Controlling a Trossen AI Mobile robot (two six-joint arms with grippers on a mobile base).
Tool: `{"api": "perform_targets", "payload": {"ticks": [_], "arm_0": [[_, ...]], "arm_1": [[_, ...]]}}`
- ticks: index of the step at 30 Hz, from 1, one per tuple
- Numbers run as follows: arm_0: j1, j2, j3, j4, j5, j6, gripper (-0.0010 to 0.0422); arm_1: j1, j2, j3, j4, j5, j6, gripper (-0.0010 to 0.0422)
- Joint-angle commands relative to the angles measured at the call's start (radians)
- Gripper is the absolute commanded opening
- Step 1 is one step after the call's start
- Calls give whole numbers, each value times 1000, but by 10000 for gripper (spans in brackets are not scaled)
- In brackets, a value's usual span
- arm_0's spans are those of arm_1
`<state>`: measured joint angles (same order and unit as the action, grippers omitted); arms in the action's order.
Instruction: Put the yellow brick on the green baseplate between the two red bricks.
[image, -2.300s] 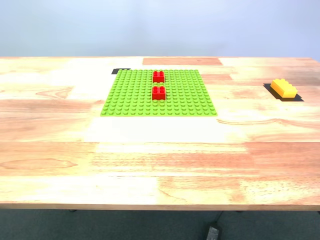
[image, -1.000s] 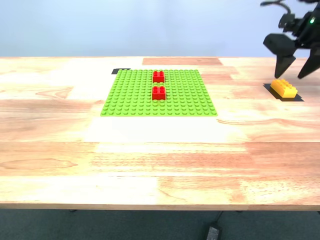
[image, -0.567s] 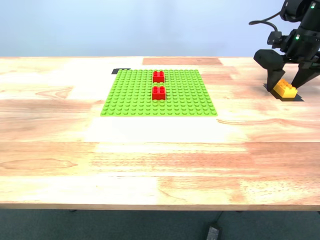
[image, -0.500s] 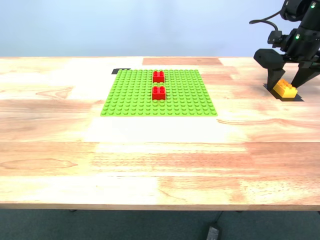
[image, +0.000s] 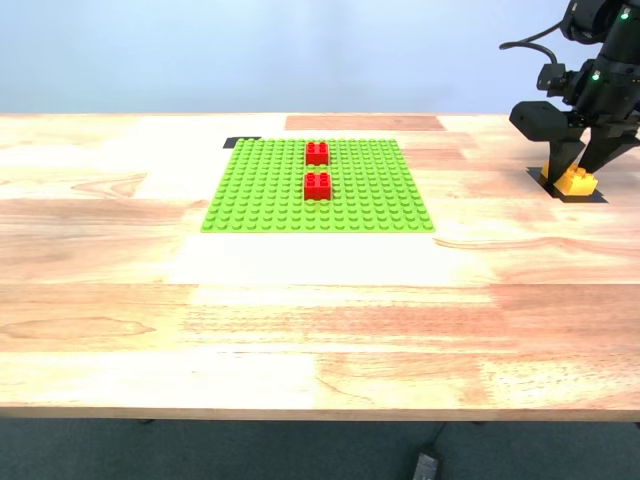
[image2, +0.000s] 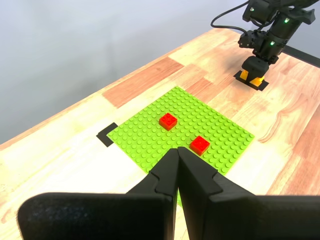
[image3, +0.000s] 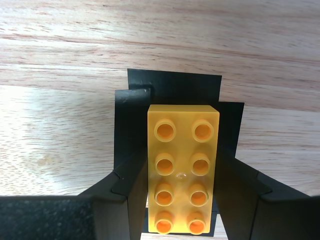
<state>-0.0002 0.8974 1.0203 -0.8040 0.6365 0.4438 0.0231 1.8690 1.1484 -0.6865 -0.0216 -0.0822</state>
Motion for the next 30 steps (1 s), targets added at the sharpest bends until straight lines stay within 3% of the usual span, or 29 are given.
{"api": "perform_targets", "payload": {"ticks": [1,4,10,17,20,30], "arm_0": [[0,1,0,2,1,0,0],[0,1,0,-2,0,0,0],[0,1,0,2,0,0,0],[0,1,0,10,0,0,0],[0,-2,0,-2,0,-1,0],[0,-7,0,-5,0,-2,0]], "arm_1": [[0,-35,19,-1,-11,-28,3],[3,-84,61,-31,-34,-61,9],[55,-153,205,-140,-161,-164,15],[254,-145,356,-213,-185,-369,15],[352,-108,401,-219,-164,-453,15],[641,102,576,-234,50,-695,15]]}}
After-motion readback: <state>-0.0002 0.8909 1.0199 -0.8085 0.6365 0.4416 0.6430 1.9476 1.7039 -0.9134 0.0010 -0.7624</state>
